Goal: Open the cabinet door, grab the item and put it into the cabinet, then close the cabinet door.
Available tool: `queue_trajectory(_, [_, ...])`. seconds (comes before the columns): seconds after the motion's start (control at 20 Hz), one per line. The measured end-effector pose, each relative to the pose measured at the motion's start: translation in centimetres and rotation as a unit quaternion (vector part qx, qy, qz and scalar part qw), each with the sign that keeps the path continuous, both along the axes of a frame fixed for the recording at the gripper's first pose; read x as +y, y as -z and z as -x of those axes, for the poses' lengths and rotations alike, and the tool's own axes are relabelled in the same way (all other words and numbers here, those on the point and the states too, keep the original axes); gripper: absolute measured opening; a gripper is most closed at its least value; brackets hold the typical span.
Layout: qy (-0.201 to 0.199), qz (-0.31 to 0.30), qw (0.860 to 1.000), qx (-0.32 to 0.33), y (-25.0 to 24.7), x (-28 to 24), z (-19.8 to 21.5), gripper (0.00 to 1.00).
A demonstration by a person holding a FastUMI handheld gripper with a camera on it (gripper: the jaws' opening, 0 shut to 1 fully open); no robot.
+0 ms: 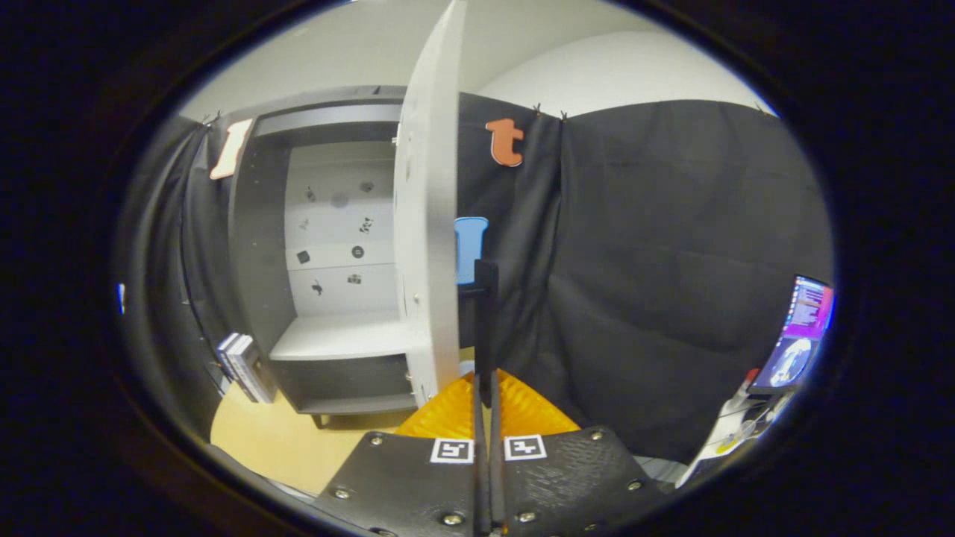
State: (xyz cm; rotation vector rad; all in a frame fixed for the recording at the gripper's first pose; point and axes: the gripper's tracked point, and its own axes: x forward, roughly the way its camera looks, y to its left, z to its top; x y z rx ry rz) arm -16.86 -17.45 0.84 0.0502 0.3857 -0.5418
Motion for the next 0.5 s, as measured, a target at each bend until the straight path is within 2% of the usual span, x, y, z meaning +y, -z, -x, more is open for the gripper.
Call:
queue_trajectory(0.2, [-0.028,-0.005,0.999,-0.02,0.9,3.1,0.2,0.01])
queue_trajectory(0.5, [-0.109,-0.034,0.993,-0.013,5.2,10.3,-2.7,0.01])
